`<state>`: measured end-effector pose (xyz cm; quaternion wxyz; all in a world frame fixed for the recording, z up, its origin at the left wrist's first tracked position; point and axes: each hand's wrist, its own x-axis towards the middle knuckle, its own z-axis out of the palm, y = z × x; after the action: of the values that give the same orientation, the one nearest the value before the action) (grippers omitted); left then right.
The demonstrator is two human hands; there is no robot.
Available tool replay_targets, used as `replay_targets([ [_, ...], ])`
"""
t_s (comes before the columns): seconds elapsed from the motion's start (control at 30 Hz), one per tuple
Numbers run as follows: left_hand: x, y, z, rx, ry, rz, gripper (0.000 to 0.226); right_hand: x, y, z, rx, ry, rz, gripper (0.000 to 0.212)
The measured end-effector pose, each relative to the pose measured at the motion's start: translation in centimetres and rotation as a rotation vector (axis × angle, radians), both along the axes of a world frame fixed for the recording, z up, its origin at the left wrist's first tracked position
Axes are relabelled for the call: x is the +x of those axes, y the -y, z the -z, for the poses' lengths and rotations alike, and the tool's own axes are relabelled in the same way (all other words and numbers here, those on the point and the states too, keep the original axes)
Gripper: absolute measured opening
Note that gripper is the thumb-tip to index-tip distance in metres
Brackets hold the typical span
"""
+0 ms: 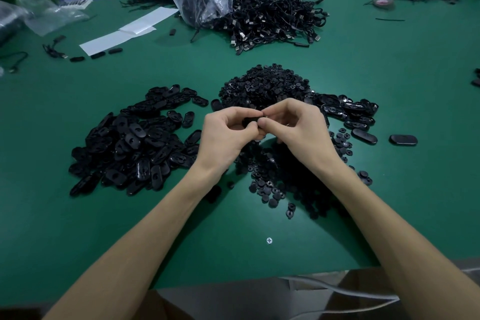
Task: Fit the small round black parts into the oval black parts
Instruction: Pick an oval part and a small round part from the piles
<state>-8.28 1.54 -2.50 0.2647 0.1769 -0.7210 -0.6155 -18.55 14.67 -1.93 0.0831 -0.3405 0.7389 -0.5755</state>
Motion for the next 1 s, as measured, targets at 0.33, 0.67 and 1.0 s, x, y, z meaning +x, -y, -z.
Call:
replay_targets([
  [0.33, -0.1, 0.9, 0.0, -0.087, 0.119, 0.174, 0.018, 0.2, -0.2, -0.3, 0.033, 0.012, -0.018, 0.006],
  [0.67, 0.4, 1.5, -0.8, 0.032, 0.081, 0.359, 0.022, 0.0, -0.3, -0.2, -0.003, 0.052, -0.031, 0.008],
  [1.0, 0.2, 1.0, -0.9, 0.054, 0.119, 0.345, 0.021, 0.2, -0.2, 0.1, 0.044, 0.015, 0.016, 0.011],
])
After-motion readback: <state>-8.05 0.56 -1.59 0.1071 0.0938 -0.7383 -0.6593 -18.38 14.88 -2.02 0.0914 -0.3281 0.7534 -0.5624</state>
